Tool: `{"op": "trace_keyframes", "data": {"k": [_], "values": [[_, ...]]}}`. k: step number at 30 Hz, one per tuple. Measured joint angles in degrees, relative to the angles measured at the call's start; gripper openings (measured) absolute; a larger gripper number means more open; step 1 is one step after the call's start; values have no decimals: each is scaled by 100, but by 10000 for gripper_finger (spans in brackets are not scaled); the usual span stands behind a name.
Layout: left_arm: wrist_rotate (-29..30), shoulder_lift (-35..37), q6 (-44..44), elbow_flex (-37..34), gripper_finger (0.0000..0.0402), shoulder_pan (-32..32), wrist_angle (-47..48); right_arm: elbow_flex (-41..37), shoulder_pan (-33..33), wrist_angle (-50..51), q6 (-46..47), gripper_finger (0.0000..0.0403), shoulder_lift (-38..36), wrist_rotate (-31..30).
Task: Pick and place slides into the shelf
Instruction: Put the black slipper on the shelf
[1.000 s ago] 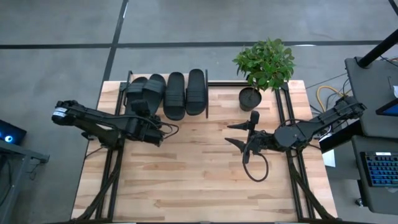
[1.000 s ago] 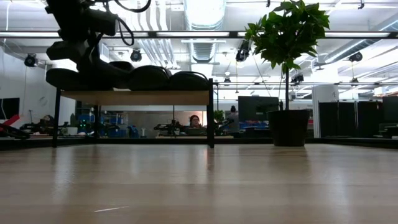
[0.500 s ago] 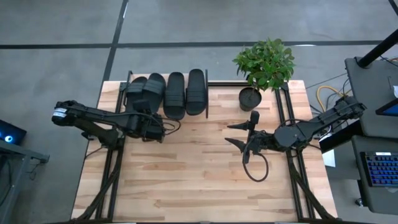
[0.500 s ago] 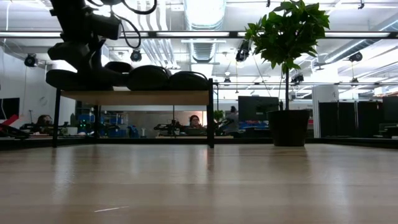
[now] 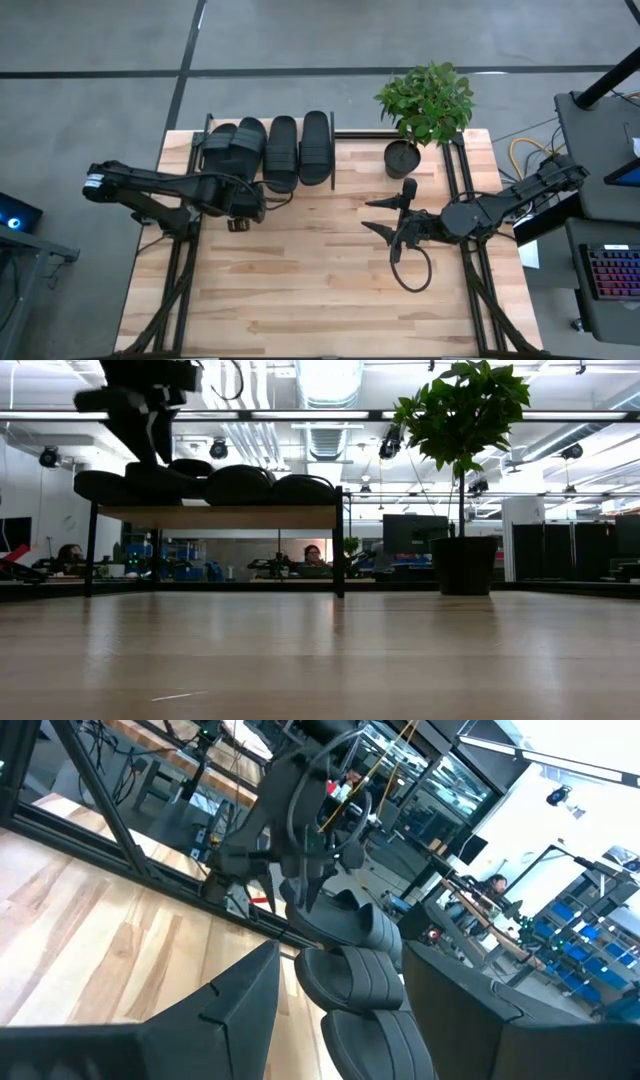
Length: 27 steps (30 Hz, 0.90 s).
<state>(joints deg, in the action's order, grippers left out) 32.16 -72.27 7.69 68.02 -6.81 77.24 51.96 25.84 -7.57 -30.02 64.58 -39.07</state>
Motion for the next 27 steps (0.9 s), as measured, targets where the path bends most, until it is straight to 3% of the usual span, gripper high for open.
{"op": "trace_keyframes", "data": {"k": [3, 8, 12, 14, 27], "values": [[-58, 9, -276, 188, 216, 0, 19, 0, -1, 4, 1, 203, 0, 0], [460, 15, -714, 506, 215, 7, 16, -2, 0, 11, 2, 203, 0, 0], [1935, 20, -1264, 450, 215, 28, 8, -2, 0, 11, -16, 203, 0, 0], [2356, 20, -1643, 369, 215, 132, -5, 0, 0, 9, -42, 203, 0, 0], [2338, -66, -2829, 279, 215, 1305, -752, 0, 0, 15, -48, 203, 0, 0]]}}
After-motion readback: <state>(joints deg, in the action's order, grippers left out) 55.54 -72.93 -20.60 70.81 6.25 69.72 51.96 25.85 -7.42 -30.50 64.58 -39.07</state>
